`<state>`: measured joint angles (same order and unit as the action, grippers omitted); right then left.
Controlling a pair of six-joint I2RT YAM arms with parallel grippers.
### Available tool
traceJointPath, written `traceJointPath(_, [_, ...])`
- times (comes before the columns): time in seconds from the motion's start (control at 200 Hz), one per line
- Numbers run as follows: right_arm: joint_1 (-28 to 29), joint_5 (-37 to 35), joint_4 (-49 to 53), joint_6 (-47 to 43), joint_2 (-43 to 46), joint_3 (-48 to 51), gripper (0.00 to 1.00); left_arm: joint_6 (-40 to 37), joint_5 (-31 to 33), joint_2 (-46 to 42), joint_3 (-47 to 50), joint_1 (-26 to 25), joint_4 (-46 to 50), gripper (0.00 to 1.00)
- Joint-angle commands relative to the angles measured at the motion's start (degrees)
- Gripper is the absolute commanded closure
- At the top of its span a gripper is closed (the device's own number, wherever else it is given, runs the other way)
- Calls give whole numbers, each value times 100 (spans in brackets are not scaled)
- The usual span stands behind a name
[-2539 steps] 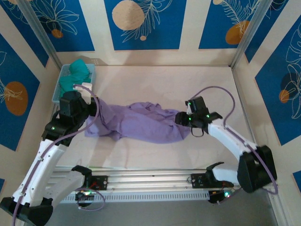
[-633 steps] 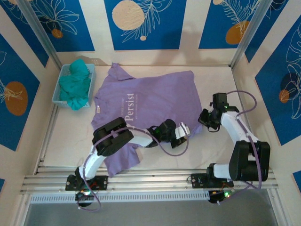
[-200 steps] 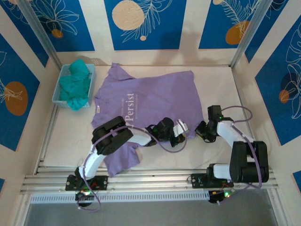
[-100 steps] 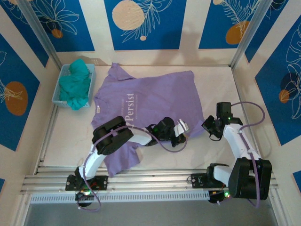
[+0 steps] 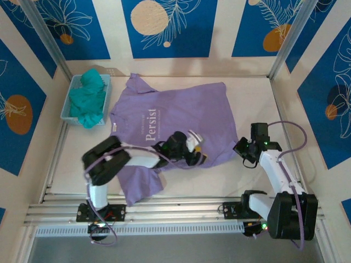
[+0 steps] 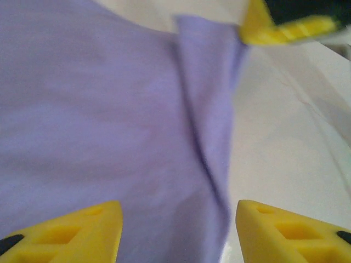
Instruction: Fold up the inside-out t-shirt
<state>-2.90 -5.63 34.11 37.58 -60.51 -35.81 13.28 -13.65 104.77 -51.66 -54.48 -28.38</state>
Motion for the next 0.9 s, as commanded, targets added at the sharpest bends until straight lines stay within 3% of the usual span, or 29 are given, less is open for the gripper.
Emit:
traceJointPath(0.0, [287, 251, -333, -131, 128, -41, 100, 612, 1243, -1074, 421, 78, 1890, 45])
traceJointPath(0.13, [584, 184, -319, -339, 21, -329, 100, 1634, 2452, -2420, 986, 103, 4380, 49])
traceJointPath(0.245, [773, 213, -360, -493, -15, -428, 100, 2725, 2924, -3750, 1348, 274, 6377, 50])
traceJointPath(0.355, [885, 380, -473, -539, -10, -445, 100, 3788, 2996, -4791, 1484, 279, 7727, 50])
traceJointPath(0.51, [949, 570, -674, -615, 19, -452, 100, 4980, 2814, -5296, 1684, 227, 9021, 47])
traceJointPath(0.65, [949, 668, -761, -703, 69, -436, 100, 5536, 2632, -5653, 1983, 212, 9301, 46])
traceJointPath(0.895, [893, 754, -871, -770, 103, -287, 100, 5474, 1617, -5220, 2810, 392, 7639, 49])
